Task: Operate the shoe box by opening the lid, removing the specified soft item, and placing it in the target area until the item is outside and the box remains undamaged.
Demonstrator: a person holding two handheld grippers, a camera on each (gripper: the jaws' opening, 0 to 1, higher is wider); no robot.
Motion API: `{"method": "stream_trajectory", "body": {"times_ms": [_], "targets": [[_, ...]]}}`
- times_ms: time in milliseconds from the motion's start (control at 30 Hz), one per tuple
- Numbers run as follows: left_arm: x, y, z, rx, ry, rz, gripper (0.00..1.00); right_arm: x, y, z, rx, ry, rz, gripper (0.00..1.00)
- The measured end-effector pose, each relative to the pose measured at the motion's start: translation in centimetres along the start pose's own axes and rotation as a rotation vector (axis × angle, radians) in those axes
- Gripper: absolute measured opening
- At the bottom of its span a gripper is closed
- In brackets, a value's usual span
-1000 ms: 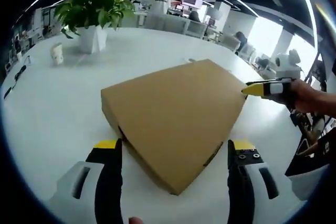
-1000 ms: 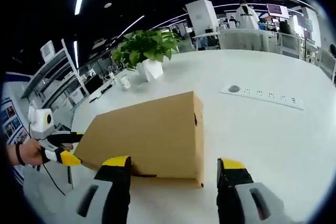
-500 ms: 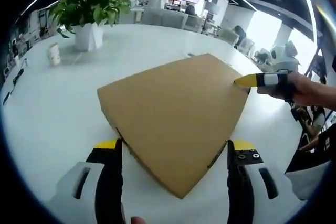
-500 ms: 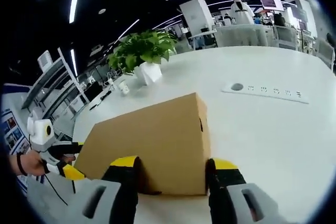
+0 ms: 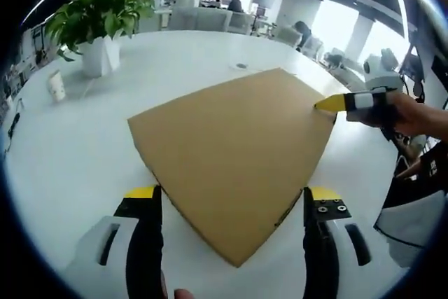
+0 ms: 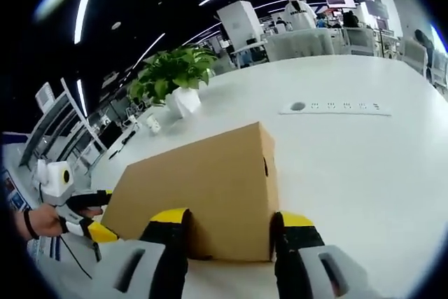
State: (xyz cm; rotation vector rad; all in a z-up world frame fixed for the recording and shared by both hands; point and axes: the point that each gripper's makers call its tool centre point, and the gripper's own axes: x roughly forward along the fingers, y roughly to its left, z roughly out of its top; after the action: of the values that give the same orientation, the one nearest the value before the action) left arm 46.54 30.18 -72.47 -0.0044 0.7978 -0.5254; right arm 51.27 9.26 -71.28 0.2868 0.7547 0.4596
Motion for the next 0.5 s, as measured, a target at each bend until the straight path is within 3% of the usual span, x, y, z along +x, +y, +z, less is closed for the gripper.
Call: {"method": "stream_trajectory", "body": {"times_ms": [500], "targets": [[0.3, 0.1, 0.1, 0.14, 0.046, -0.116, 0.84, -2.5, 0.5, -3.1, 0.084, -0.001, -0.096, 0.45]]}}
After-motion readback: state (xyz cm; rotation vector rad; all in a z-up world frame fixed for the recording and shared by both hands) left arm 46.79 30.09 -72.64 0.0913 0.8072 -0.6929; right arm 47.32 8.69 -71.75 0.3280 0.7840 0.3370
